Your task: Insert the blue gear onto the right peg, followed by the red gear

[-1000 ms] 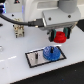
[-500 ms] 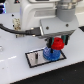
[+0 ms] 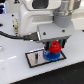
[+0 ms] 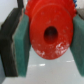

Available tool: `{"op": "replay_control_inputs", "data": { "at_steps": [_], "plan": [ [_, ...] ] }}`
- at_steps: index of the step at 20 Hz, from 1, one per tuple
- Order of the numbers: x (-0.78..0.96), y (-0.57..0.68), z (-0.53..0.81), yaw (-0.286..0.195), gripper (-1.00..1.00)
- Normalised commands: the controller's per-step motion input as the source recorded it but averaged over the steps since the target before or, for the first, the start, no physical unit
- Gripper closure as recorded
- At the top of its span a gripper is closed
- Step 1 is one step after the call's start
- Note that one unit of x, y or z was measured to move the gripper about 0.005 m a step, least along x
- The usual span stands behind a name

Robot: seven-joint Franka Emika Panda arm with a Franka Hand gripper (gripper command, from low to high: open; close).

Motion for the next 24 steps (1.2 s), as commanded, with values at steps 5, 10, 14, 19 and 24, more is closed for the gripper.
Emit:
{"op": "replay_control_inputs", "data": {
  "at_steps": [5, 10, 14, 19, 24],
  "plan": [
    [0.03, -0.03, 0.24, 0.000, 1.00],
    [0.07, -0.07, 0.22, 0.000, 1.00],
    [0.08, -0.04, 0.13, 0.000, 1.00],
    [0.16, -0.10, -0.06, 0.000, 1.00],
    [0.17, -0.10, -0.03, 0.000, 1.00]
  ]
}}
